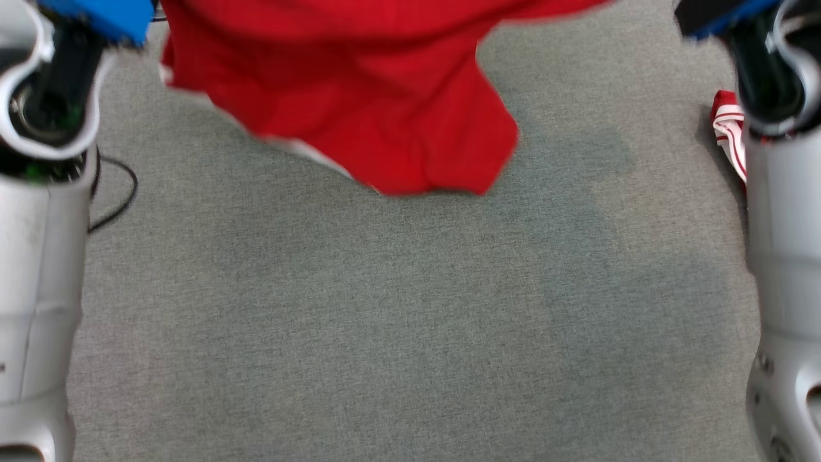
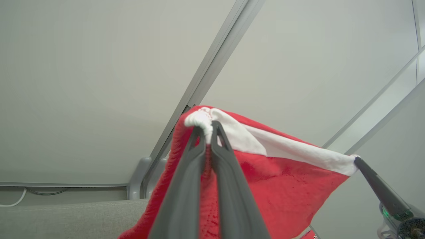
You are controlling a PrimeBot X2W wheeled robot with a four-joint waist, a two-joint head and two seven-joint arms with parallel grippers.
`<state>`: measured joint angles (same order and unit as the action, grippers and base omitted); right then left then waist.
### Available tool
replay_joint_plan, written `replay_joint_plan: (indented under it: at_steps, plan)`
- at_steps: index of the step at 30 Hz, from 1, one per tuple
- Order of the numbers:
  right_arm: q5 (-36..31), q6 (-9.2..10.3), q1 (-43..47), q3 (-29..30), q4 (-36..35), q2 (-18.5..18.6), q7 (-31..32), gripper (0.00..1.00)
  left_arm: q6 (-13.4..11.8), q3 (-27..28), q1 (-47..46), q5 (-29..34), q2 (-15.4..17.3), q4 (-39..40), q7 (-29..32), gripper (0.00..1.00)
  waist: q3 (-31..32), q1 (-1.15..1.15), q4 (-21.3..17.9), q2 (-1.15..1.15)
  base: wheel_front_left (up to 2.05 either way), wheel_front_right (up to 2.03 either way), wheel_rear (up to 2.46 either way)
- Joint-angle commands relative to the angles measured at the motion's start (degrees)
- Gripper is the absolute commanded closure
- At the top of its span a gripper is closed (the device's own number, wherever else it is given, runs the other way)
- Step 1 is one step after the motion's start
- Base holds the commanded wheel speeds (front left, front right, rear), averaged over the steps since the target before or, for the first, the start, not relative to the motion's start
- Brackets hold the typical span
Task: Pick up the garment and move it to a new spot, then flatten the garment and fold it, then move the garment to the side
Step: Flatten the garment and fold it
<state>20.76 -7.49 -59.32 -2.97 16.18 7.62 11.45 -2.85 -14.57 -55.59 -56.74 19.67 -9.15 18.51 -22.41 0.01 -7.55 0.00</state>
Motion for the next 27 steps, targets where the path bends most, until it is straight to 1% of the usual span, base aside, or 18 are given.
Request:
replay_joint_plan:
  at_steps: [1,3,6,8,11,12,15,18,19,20,21,24,27]
  plan:
    - [-0.48,0.0,-4.72,-0.25,2.53,0.03,-3.94,1.0,1.08,-0.26,-3.62,1.56,-0.08,-1.79,-1.6,1.0,-0.36,-0.01,0.13,0.0,0.0,0.0,0.0]
    - [-1.23,0.0,-8.84,-0.72,5.69,0.13,-8.89,1.0,2.44,-0.59,-6.64,2.88,-0.48,-4.19,-3.47,1.0,-0.55,-0.01,0.13,0.0,0.0,0.0,0.0]
    - [-1.98,0.0,-13.7,-1.51,9.37,0.55,-15.75,1.0,4.97,-0.82,-10.56,4.92,-1.03,-7.21,-7.87,1.0,-0.72,-0.01,0.22,0.0,0.0,0.0,0.0]
    - [-2.11,0.0,-15.45,-2.38,11.16,1.23,-18.93,1.0,6.87,-1.59,-11.72,6.5,-1.26,-8.68,-11.12,1.0,-0.98,-0.01,0.43,0.0,0.0,0.0,0.0]
    - [-1.58,0.0,-15.05,-4.2,13.52,2.34,-21.4,1.0,8.4,-2.5,-10.95,8.19,-1.64,-10.59,-15.84,1.0,-1.55,-0.01,0.53,0.0,0.0,0.0,0.0]
    - [-1.58,0.0,-15.05,-4.2,13.52,2.34,-21.4,1.0,8.4,-2.5,-10.95,8.19,-1.64,-10.59,-15.84,1.0,-1.55,-0.01,0.53,0.0,0.0,0.0,0.0]
    - [-0.59,0.0,-10.44,-8.02,15.79,3.86,-20.75,1.0,9.6,-4.9,-7.51,9.86,-1.71,-11.98,-20.16,1.0,-2.1,-0.01,0.81,0.0,0.0,0.0,0.0]
    - [1.4,0.0,-3.95,-12.24,16.67,5.73,-18.61,1.0,10.2,-9.18,-2.28,11.09,-1.42,-12.88,-23.34,1.0,-2.33,-0.01,0.8,0.0,0.0,0.0,0.0]
    - [2.04,0.0,-1.94,-13.67,16.41,6.41,-17.85,1.0,10.36,-10.95,-0.74,11.65,-0.82,-12.91,-24.18,1.0,-2.44,-0.01,0.73,0.0,0.0,0.0,0.0]
    - [3.78,0.0,3.04,-17.76,15.34,8.32,-15.6,1.0,10.48,-14.96,3.11,11.73,0.3,-12.51,-25.58,1.0,-2.47,-0.01,0.62,0.0,0.0,0.0,0.0]
    - [3.78,0.0,3.04,-17.76,15.34,8.32,-15.6,1.0,10.48,-14.96,3.11,11.73,0.3,-12.51,-25.58,1.0,-2.47,-0.01,0.62,0.0,0.0,0.0,0.0]
    - [7.32,0.0,9.91,-22.06,12.89,12.47,-12.67,1.0,10.36,-20.79,9.48,9.98,3.11,-11.3,-26.28,1.0,-1.76,-0.01,0.5,0.0,0.0,0.0,0.0]
    - [11.78,0.0,16.29,-24.8,9.27,16.31,-8.4,1.0,10.32,-25.42,15.82,7.4,6.03,-9.26,-25.36,1.0,0.11,-0.01,0.55,0.0,0.0,0.0,0.0]
